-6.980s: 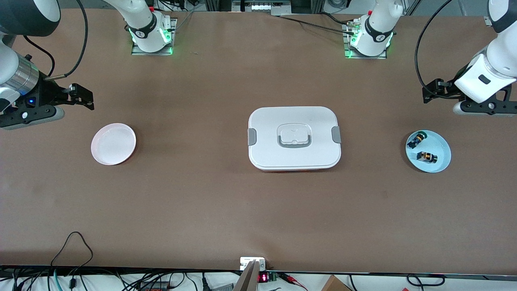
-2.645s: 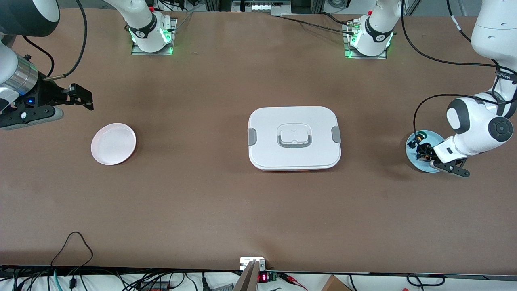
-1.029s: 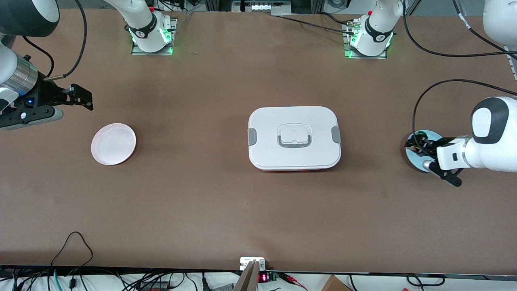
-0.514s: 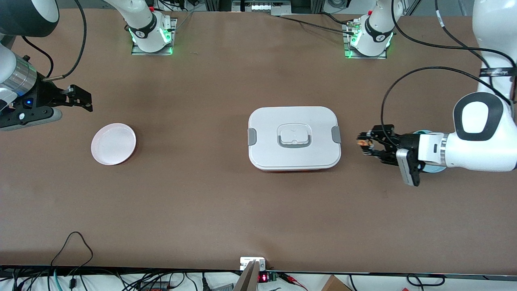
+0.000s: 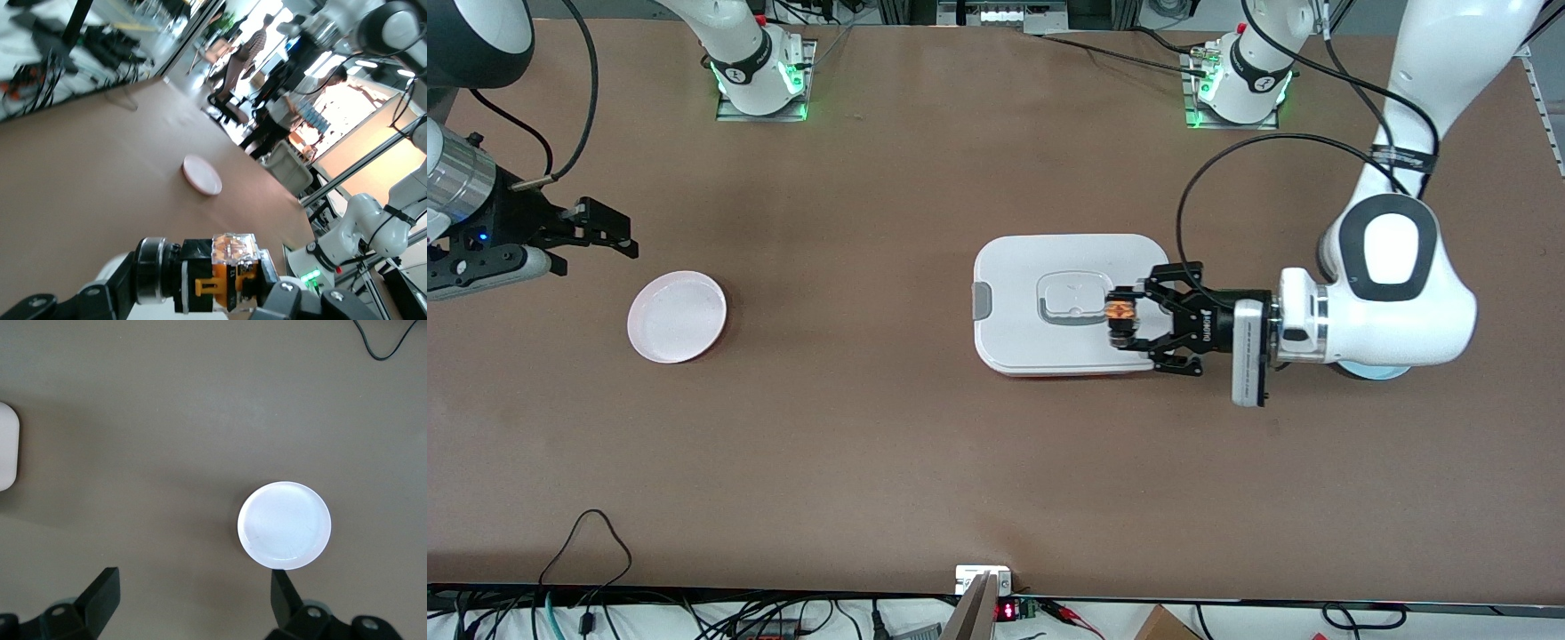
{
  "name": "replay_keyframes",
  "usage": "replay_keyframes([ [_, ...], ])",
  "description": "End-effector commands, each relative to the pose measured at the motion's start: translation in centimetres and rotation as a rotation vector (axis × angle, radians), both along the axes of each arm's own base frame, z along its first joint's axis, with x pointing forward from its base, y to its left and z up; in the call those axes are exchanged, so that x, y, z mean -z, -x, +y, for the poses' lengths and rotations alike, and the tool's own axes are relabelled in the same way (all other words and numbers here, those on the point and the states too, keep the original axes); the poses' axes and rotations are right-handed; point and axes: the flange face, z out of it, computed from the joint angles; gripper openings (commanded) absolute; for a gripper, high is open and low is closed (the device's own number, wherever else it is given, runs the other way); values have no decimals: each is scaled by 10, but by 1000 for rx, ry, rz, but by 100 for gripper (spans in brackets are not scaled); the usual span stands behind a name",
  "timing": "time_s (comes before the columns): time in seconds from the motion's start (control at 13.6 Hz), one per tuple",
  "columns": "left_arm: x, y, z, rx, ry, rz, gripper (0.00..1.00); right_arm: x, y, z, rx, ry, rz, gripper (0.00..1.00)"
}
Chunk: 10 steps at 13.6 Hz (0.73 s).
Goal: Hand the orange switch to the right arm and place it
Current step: 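Carry the switch to the box with the left gripper while the right gripper approaches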
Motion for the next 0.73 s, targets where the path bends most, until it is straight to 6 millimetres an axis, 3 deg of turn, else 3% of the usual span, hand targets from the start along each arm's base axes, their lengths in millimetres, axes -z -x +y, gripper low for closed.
replay_keyframes([
  [0.0,1,1,-34,-19,125,-147,30,6,-2,16,-81,-23,27,100],
  [0.15,2,7,-57,-32,165,-215,28,14,5,39,-110,-207,92,100],
  [0.37,3,11,-79,-69,179,-254,26,38,2,65,9,-446,187,100],
  [0.66,2,11,-87,-104,181,-255,26,73,-9,98,69,-738,297,100],
])
